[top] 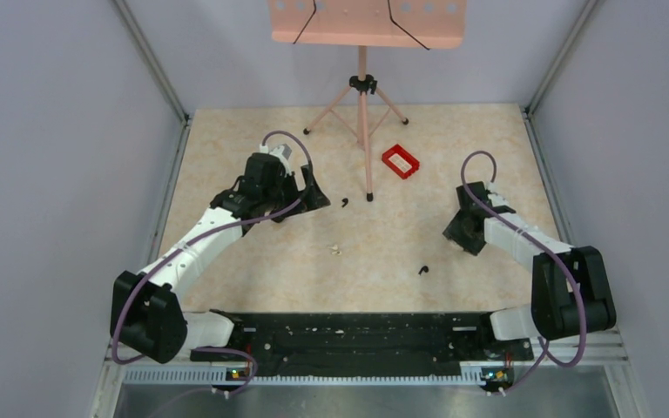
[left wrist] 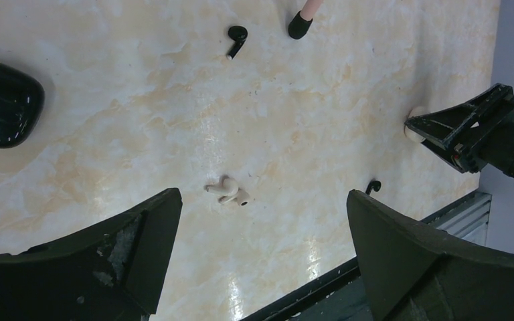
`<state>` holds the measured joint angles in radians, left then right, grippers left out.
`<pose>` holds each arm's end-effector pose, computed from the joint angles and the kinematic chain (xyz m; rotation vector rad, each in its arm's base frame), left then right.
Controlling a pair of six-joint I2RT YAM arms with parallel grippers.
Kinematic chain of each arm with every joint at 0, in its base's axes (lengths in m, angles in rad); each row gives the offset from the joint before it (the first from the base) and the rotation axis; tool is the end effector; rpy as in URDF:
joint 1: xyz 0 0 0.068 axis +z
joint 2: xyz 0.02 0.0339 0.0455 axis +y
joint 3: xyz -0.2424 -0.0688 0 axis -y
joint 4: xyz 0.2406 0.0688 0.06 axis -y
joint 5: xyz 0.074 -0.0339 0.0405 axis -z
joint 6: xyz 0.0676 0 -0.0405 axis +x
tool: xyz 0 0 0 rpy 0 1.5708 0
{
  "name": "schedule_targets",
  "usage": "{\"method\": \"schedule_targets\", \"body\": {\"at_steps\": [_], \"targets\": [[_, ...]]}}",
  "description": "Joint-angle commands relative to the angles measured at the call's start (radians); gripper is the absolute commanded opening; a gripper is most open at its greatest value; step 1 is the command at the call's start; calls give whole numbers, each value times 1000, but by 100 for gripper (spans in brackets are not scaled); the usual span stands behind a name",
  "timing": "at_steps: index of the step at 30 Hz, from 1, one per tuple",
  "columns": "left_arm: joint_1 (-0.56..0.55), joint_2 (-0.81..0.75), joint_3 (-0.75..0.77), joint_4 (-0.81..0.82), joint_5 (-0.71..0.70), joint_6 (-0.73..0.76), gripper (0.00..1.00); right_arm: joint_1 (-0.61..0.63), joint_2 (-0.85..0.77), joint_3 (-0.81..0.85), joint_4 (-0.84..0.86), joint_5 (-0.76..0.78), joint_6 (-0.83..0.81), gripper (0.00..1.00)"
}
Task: Insert the wireless bluetooth earbuds into the charging case
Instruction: Pick up the charging case from the corner of the board, then pass from the right arm to the left
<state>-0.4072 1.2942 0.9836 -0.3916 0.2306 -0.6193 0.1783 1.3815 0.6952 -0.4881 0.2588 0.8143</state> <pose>0.2767 -0.1362 0.2400 -0.1246 2.3770 -0.7811 0.2514 0.0277 0.1170 0.9018 2.5163 -0.0502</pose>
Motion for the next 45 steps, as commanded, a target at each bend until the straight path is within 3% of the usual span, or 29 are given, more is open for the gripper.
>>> {"method": "schedule_targets", "body": {"at_steps": [1, 3, 10, 14, 17, 23, 31, 42, 45], "targets": [[-7, 1, 42, 6, 0, 30, 99, -4, -24, -7, 47, -62, -63, 46], [-9, 10, 40, 14, 3, 29, 97, -5, -51, -2, 60, -92, -96, 35], [-33, 83, 3, 117, 53, -98, 88, 27, -132, -7, 150, -298, -227, 24], [-54, 142, 3, 197, 137, -188, 96, 142, -142, 21, 167, -340, -279, 24], [-71, 207, 65, 154, 187, -180, 98, 216, -145, 14, 228, -408, -305, 26], [-90, 281, 77, 192, 322, -202, 74, 306, -172, 0, 316, -471, -373, 26], [-136, 420, 155, 245, 445, -267, 72, 378, -211, 0, 380, -506, -416, 28], [-165, 448, 157, 295, 458, -299, 66, 415, -231, -1, 402, -499, -432, 31], [-165, 431, 143, 297, 408, -305, 53, 421, -224, 6, 399, -500, -434, 31]]}}
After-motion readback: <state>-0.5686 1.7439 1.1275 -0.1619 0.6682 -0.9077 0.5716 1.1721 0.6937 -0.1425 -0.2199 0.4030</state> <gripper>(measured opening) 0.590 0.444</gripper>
